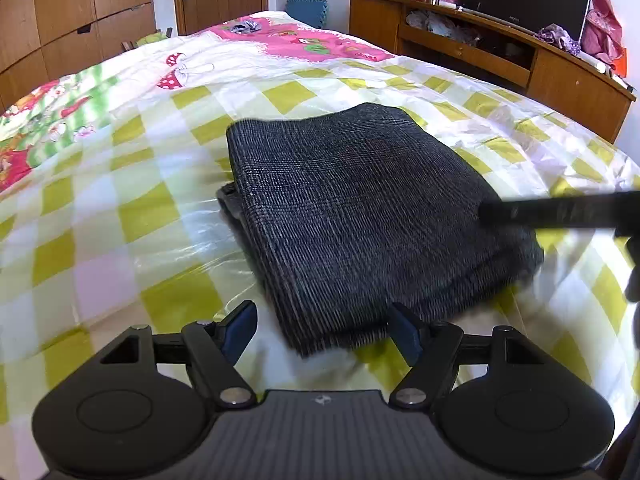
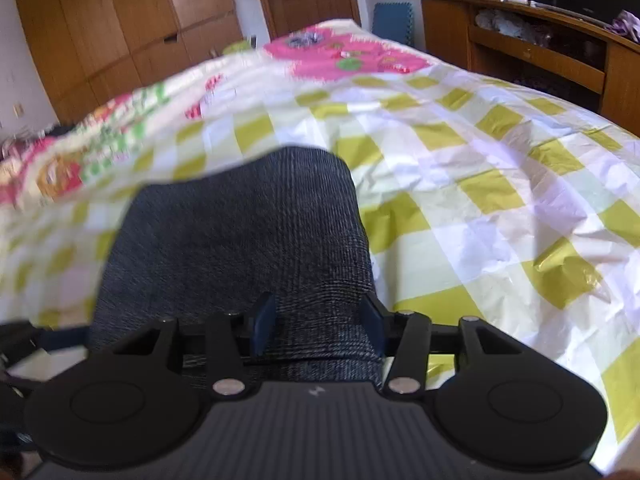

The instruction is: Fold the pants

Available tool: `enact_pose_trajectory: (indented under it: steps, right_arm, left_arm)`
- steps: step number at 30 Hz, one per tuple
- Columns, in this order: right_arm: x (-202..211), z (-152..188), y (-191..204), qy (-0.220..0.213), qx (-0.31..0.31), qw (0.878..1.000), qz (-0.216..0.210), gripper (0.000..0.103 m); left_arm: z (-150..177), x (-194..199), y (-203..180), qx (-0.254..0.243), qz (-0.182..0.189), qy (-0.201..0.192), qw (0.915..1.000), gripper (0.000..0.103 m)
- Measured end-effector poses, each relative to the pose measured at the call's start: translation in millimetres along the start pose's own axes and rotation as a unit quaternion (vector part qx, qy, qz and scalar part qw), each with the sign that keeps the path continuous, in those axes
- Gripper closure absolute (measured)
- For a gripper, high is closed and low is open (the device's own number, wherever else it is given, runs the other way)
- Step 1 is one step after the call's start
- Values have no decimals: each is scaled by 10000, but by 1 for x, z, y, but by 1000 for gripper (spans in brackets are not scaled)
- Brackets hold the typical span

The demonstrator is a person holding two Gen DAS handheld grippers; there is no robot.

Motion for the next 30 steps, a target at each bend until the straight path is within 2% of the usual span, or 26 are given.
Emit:
enact_pose_trajectory:
  steps: [5,12,16,23,27,30]
  right_arm:
    - [32,12,30,-183,176,9996,-118,54]
    - [59,45,67,-77,-89,9993,-356,54]
    - [72,54,81,-63,114,9995,-280,51]
    - [94,54,81,-63,352,9992,-166,48]
    - [106,57,70,-118,241,9996,-132,46]
    - [112,61,62,-154,139,9997,-124,46]
  left_arm:
    - [9,15,3,236,29,-22,9997,20]
    - [22,41,6,388,-36,-117,9992,20]
    - [32,55,7,523,-85,-145,9985,18]
    - [33,76,-4,815,-211,-269,9961,10]
    - [34,87,-17,749,-338,-417,9957,2]
    - [36,91,-25,674,-383,-484,9958,0]
Point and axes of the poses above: each gripper's, at about its wrist camera, not at the fingertips, and x roughly against the way its jaws point, y to its left, z to its underside, the point moved 8 cm from there along -x, roughly the way its jaws point, and after that the axes turned 1 degree about x, right-handed, at the moved point
